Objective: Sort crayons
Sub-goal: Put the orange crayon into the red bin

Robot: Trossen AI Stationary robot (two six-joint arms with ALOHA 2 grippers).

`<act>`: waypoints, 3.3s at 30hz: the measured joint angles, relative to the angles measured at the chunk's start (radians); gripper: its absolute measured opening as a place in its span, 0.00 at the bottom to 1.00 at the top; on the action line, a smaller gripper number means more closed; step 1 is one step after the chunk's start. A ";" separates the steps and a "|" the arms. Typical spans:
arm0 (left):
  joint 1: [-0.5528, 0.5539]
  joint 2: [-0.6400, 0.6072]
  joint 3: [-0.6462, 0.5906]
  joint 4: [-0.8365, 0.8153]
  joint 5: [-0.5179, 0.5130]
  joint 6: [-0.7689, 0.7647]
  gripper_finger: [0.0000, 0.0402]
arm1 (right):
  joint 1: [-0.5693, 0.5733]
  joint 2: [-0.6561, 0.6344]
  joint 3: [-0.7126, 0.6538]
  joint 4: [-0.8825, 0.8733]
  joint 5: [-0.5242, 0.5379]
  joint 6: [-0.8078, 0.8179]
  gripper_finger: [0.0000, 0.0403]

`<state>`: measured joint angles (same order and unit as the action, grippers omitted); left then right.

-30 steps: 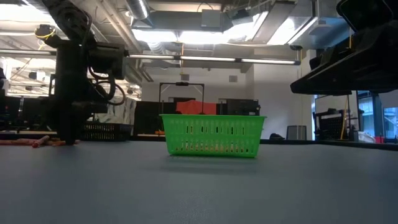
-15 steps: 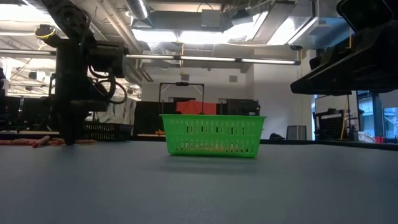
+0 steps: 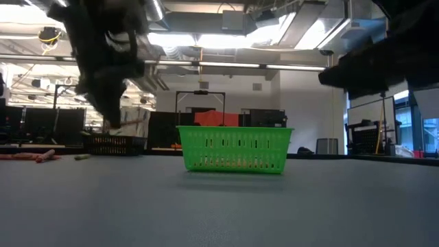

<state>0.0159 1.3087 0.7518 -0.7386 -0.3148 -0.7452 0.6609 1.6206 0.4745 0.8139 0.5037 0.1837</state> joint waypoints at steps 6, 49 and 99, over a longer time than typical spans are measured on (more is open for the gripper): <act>-0.197 -0.033 0.007 0.203 -0.103 0.098 0.04 | -0.002 -0.018 0.034 0.002 -0.009 -0.014 0.47; -0.447 0.473 0.120 1.446 -0.083 0.852 0.04 | -0.158 -0.012 0.247 -0.054 -0.199 -0.220 0.04; -0.498 0.472 0.119 1.345 -0.071 0.779 0.29 | 0.382 -0.145 0.475 -1.626 -0.298 1.056 0.10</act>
<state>-0.4820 1.7805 0.8711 0.6064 -0.3859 0.0334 1.0431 1.4757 0.9492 -0.8123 0.2054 1.2392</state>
